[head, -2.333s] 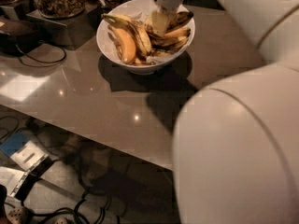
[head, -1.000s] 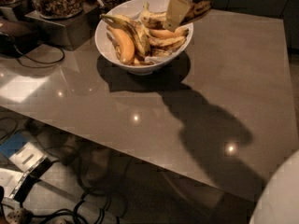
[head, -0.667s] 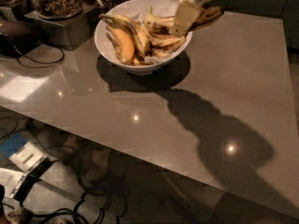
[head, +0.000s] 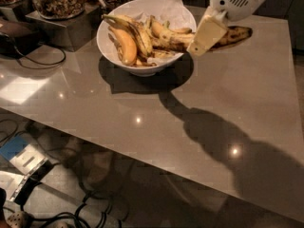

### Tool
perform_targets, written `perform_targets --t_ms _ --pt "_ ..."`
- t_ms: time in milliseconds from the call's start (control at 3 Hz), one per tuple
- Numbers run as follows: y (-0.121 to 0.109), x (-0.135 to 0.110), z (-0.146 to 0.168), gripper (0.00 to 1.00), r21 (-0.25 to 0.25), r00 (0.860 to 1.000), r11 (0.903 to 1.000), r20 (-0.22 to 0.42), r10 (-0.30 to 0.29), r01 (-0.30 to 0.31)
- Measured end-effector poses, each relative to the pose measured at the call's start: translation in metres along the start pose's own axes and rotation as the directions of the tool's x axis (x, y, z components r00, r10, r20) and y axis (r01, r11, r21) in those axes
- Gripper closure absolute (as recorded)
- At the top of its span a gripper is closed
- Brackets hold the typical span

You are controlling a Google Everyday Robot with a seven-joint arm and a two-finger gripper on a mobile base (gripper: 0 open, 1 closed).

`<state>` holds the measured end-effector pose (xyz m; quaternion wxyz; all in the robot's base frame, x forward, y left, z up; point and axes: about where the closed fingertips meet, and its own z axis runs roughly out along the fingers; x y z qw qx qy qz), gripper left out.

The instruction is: Pick banana from white bowl

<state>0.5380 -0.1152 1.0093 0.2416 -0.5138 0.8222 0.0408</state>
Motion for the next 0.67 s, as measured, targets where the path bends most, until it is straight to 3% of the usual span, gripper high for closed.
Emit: perform_targets --t_ms 333,667 --pt "0.0317 0.0164 -0.0143 1.0 -0.027 0.999 0.999 -0.006 0.035 -0.036" --pt "0.0335 0.0175 -0.0152 1.0 -0.026 0.999 0.999 -0.006 0.036 -0.036"
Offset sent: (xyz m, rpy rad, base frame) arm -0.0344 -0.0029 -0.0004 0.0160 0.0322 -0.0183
